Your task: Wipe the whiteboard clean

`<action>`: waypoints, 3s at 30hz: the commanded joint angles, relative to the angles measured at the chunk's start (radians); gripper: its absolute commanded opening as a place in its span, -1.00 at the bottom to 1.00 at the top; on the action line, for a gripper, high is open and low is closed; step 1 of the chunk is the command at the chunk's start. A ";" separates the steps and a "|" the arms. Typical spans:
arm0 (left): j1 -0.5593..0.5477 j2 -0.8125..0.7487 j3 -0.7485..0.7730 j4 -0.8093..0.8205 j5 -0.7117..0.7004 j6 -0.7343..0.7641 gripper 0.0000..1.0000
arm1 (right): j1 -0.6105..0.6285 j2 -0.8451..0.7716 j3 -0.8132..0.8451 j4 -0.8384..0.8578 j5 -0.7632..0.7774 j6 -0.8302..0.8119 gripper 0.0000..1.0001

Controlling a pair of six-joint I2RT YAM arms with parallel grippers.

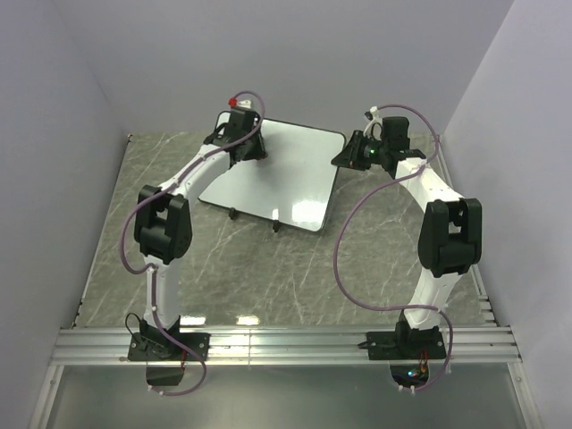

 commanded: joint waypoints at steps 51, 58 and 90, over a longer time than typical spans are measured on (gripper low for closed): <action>0.196 -0.036 -0.074 0.045 0.092 0.103 -0.99 | 0.007 -0.019 0.001 -0.003 0.032 -0.062 -1.00; 0.083 0.027 0.052 0.010 0.182 0.137 -0.99 | 0.007 -0.015 0.004 0.000 0.030 -0.059 -1.00; 0.124 -0.289 -0.351 -0.012 -0.023 0.101 -0.99 | 0.004 -0.114 -0.091 0.070 0.010 -0.021 -1.00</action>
